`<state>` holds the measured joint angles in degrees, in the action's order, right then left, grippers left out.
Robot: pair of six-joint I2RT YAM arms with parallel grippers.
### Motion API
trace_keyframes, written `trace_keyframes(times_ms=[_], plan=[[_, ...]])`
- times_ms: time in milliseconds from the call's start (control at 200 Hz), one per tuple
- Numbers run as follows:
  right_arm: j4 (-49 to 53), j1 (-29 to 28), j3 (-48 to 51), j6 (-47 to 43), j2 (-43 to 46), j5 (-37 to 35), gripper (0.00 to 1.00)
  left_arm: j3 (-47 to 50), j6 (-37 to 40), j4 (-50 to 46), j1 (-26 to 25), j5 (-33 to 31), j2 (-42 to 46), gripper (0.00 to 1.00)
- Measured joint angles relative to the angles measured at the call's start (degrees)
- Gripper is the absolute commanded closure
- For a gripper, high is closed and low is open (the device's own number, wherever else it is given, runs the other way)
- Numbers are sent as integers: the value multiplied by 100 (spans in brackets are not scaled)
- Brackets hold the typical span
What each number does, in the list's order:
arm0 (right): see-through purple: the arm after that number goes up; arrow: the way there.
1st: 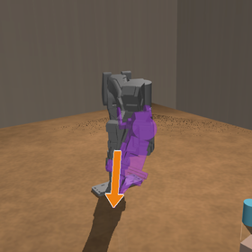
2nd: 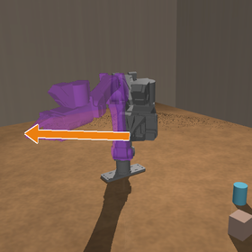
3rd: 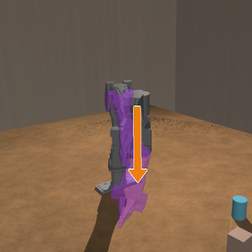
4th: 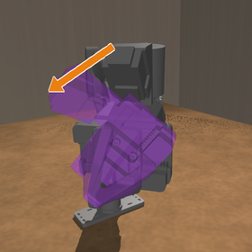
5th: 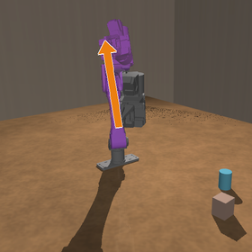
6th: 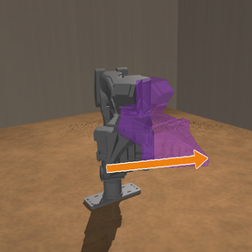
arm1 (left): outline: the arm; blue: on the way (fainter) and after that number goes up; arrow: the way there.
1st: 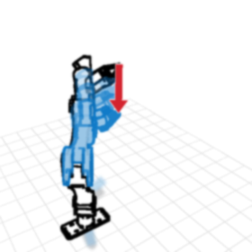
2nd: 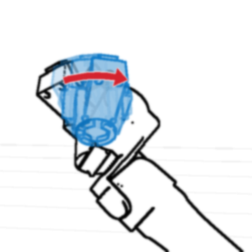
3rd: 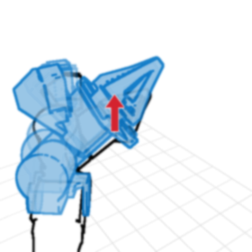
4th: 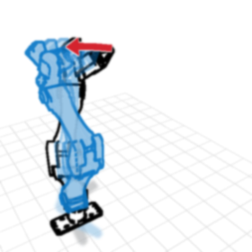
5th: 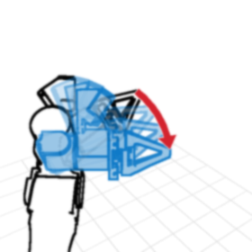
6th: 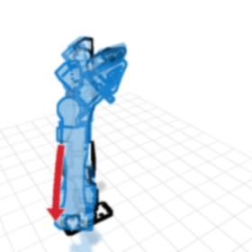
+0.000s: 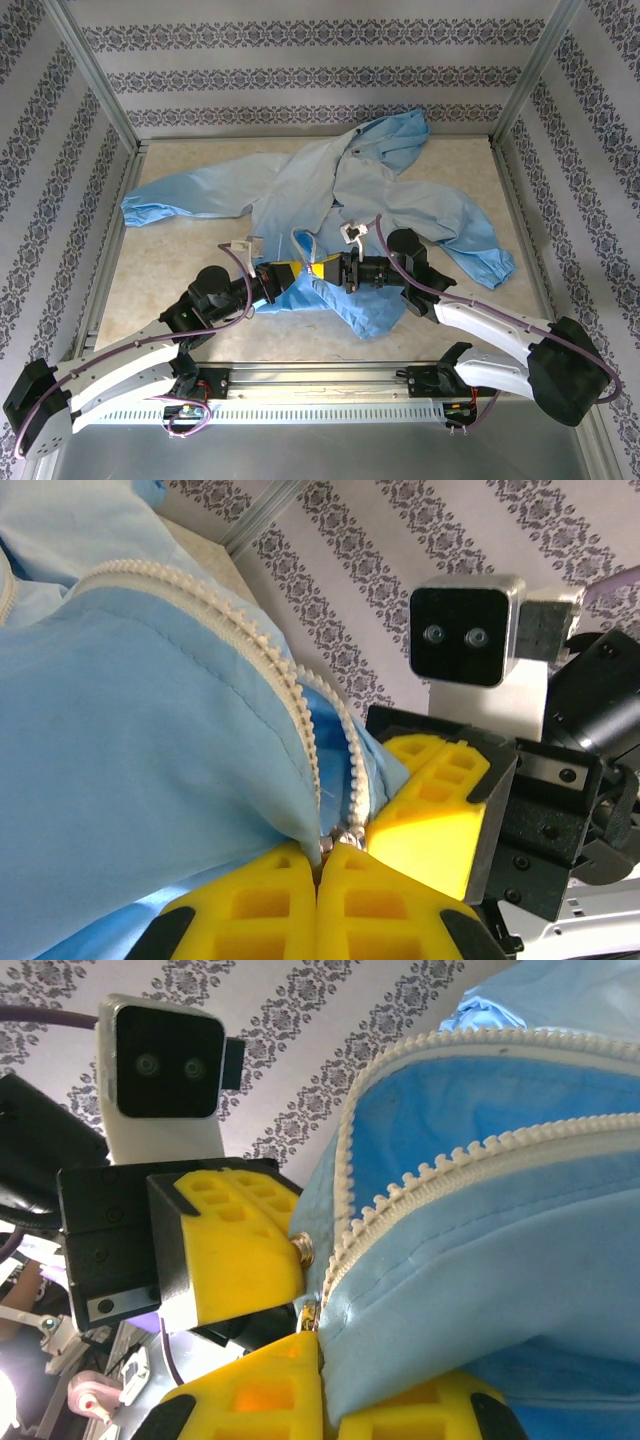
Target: Zip up the jacket
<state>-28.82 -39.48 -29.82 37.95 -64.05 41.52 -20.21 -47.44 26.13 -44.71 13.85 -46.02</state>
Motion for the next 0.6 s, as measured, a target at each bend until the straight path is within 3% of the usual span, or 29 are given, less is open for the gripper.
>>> trace_keyframes(times_ms=[600], plan=[[-573,164,254,251,131,297,100,280,-470,957,103,586,-66,100]])
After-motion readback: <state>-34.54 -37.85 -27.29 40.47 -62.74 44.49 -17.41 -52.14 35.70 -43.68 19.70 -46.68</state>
